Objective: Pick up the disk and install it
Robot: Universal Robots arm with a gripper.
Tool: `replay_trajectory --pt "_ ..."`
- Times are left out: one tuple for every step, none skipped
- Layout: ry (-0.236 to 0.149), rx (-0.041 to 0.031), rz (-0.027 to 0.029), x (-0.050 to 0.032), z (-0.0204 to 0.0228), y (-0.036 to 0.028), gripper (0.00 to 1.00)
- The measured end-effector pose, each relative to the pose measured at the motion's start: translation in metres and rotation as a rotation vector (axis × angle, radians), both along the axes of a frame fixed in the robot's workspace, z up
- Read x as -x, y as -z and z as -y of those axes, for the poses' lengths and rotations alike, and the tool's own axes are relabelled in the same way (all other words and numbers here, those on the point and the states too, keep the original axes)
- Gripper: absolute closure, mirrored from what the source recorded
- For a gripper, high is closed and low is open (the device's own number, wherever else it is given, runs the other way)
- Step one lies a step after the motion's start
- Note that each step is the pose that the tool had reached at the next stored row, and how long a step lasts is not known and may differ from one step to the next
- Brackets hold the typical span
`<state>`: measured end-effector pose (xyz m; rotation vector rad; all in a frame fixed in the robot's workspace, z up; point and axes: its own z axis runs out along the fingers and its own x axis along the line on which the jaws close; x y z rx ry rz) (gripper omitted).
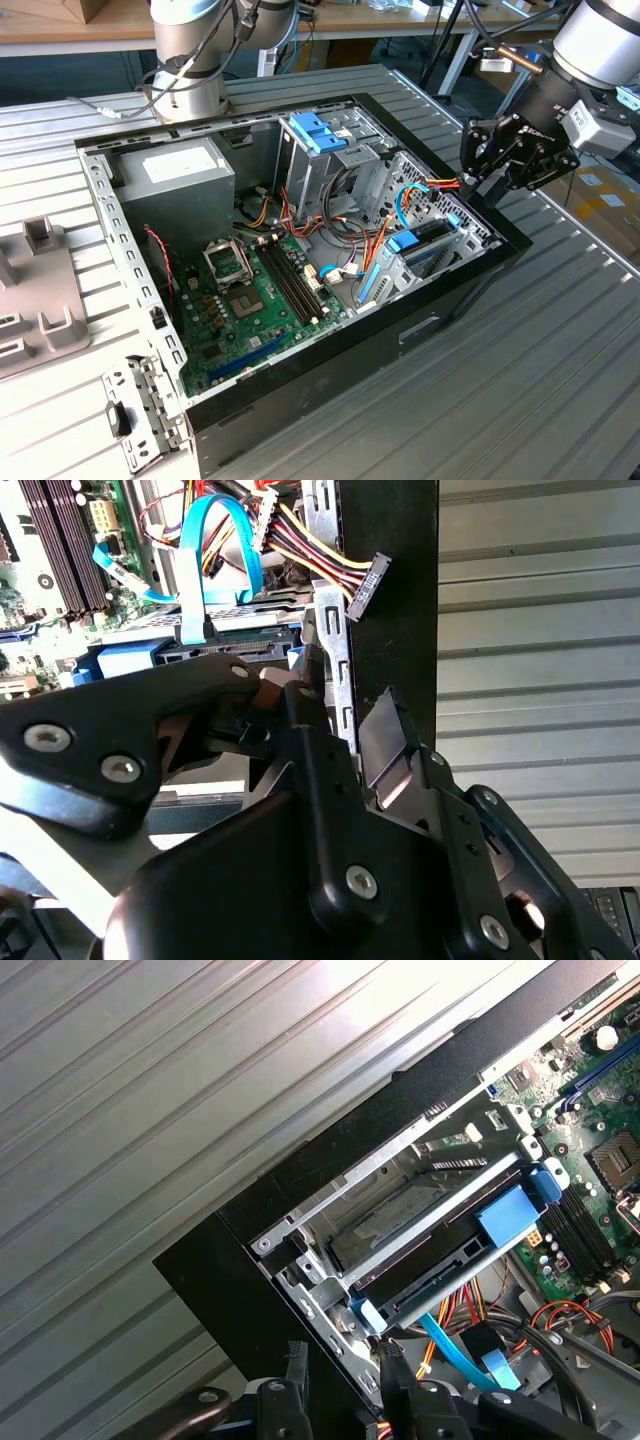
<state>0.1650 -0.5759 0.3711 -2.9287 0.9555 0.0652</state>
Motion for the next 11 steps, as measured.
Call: replay_trajectory --pt "0.0 0.0001 0.0 -0.0001 -0.0009 0.0007 0.58" --pt "0.0 0.0001 -0.0002 -0.0002 -0.0028 0.0021 0.58" --pt "0.0 -0.0002 -0.0004 -0.0005 -0.0051 0.003 0.58" --pt "0.0 -0.0001 -0.0004 -0.0012 -0.0081 0.0033 0.58" --pt "0.0 -0.0002 -0.0004 -0.0021 -0.0115 0.0035 0.58" --pt "0.0 -0.0002 -0.0004 -0.0028 -0.0136 0.0037 0.58" --pt "0.0 -0.0002 -0.0004 -0.0035 -0.0153 0.0038 0.58" --pt "0.0 -0.0002 -0.0005 -0.0044 -0.0171 0.0041 0.58" --pt "0.0 -0.0002 -0.0005 -0.0051 -0.0182 0.0042 0.58" --pt "0.0 -0.0001 -0.0006 -0.0065 -0.0198 0.0044 0.58" --pt "0.0 -0.0002 -0.0007 -0.0078 -0.0212 0.0047 0.58"
